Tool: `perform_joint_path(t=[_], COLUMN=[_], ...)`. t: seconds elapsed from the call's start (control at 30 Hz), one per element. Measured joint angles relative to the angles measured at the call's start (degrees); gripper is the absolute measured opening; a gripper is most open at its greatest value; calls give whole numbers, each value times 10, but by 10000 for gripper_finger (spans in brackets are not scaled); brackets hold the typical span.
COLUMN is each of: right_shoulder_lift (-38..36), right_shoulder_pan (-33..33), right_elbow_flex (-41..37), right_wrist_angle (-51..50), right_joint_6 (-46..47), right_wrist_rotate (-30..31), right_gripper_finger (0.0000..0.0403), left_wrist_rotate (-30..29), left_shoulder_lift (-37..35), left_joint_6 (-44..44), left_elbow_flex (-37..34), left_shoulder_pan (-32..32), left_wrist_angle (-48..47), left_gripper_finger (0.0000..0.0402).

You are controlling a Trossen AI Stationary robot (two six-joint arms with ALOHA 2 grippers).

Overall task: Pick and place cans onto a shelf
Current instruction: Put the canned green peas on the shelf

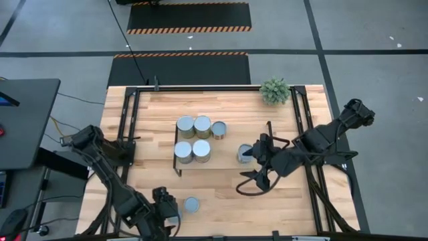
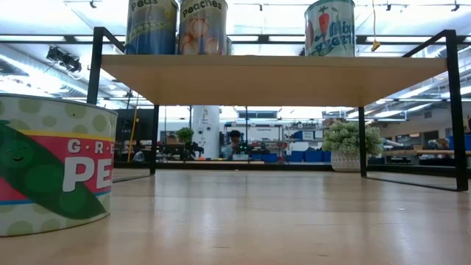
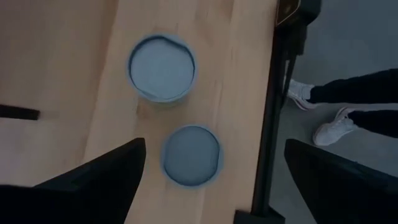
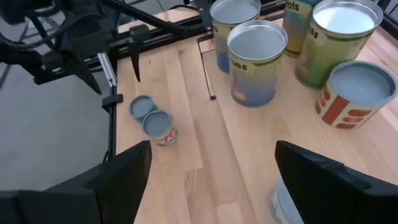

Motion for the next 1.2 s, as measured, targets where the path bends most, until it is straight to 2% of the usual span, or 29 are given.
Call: perform_joint_path(t=[0.17, 0.3, 0.53, 0.9, 1.2], right_shoulder_lift=[0, 0, 0, 0, 0], right_shoulder_pan=[14, 15, 13, 13, 13], right_elbow_flex=[0, 0, 0, 0, 0], right_wrist_angle=[-14, -18, -19, -28, -29], right_joint_6=[3, 4, 4, 3, 2], right_wrist_rotate=[18, 24, 24, 23, 22], right_gripper_finger=[349, 349, 349, 349, 349], left_wrist_rotate=[-6, -19, 51, 124, 120], left_shoulder_lift=[0, 6, 47, 73, 98], left_joint_6=[31, 85, 178, 213, 237], left_elbow_flex=[-38, -40, -40, -40, -41], left_shoulder_pan=[10, 34, 97, 147, 145], left_wrist_angle=[58, 69, 97, 108, 111], left_gripper_finger=[389, 389, 389, 389, 389])
